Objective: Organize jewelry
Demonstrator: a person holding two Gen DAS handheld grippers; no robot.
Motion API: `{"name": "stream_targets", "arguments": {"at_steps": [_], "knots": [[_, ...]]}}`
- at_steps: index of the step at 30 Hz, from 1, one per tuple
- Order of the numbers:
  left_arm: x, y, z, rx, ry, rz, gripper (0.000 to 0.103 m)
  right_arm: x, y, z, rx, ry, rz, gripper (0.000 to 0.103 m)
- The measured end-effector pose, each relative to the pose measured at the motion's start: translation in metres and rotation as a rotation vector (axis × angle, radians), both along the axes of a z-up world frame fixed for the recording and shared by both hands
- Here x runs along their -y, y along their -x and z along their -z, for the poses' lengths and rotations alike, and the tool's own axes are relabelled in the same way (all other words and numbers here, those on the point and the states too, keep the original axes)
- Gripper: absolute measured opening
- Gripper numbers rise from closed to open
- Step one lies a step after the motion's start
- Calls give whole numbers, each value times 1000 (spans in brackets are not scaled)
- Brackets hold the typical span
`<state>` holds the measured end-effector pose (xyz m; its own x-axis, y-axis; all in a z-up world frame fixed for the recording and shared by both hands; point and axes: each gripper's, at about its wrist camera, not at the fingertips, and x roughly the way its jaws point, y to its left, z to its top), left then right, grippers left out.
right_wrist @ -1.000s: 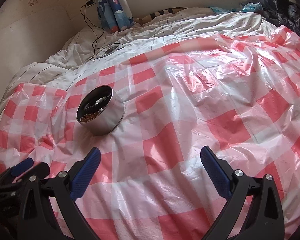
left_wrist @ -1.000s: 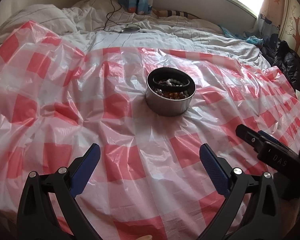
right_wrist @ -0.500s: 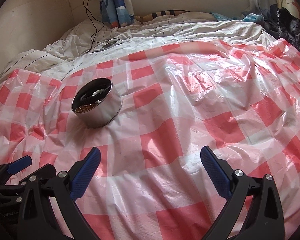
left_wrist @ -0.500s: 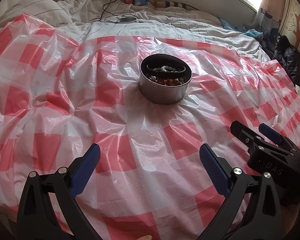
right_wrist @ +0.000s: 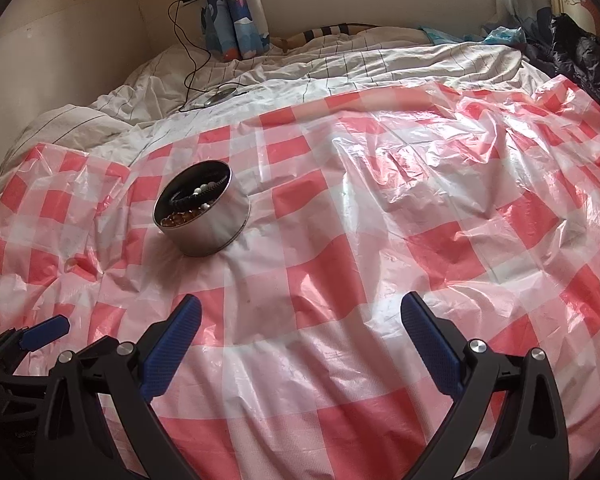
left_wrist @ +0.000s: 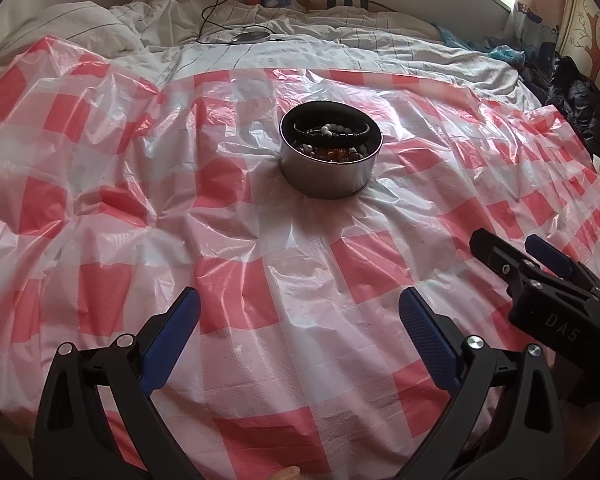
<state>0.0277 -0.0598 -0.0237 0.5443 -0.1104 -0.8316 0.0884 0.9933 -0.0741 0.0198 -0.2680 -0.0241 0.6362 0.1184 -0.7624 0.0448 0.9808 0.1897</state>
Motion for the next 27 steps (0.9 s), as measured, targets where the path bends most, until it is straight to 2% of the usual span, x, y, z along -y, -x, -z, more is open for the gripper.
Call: {"name": "stream_targets", "arguments": {"at_steps": [9, 13, 27], "knots": [[-1, 4, -7, -9, -39, 33, 95, -1, -4, 3, -11, -25, -33, 96], [-6, 5, -6, -12, -33, 31, 95, 1, -5, 3, -18, -42, -37, 96], [2, 0, 12, -40, -40, 57, 95, -2, -9, 6, -37, -26, -55, 96]]}}
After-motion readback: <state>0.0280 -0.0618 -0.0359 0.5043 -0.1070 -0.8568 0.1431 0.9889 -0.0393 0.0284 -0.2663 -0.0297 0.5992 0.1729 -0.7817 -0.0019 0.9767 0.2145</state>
